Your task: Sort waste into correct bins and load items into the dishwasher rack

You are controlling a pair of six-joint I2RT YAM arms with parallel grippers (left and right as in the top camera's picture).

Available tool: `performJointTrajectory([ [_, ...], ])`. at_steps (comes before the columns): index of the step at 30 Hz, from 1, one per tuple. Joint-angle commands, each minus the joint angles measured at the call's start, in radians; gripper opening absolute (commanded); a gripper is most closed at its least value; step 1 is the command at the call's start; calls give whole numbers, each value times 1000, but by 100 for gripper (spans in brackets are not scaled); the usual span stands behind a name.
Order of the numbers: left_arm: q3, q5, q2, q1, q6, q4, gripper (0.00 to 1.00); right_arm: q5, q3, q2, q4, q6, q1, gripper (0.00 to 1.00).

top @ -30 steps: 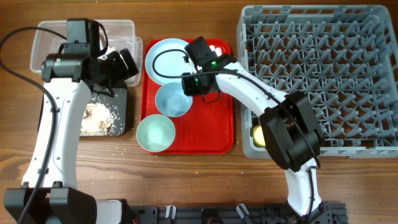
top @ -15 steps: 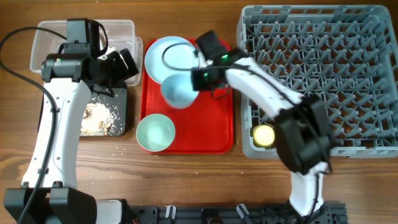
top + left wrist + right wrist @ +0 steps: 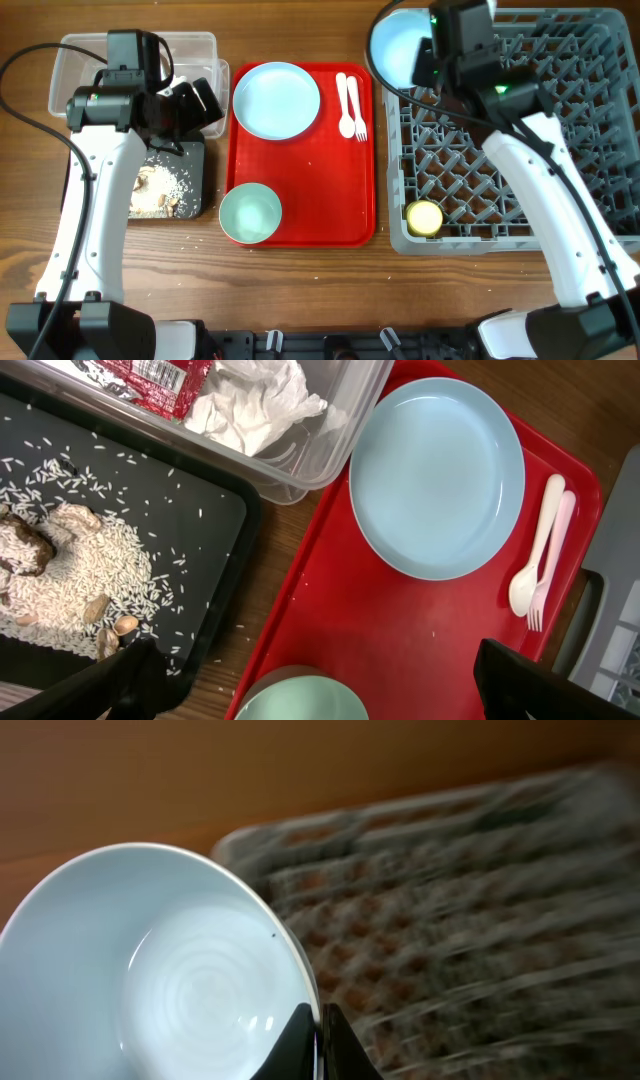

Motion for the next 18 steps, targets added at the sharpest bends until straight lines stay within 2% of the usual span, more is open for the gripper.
performJointTrajectory([
  [1,18,5,-14,5,-2,0,100,389,1,-8,35,-192,0,4],
  [5,18,5,-14,5,-2,0,100,480,1,-5,106,-321,0,4],
  [11,18,5,-14,5,-2,0,100,480,1,2,256,-467,0,4],
  [13,18,5,-14,5,-2,0,100,479,1,14,322,-569,0,4],
  [18,18,5,-14,5,-2,0,100,480,1,100,534,-931,0,4],
])
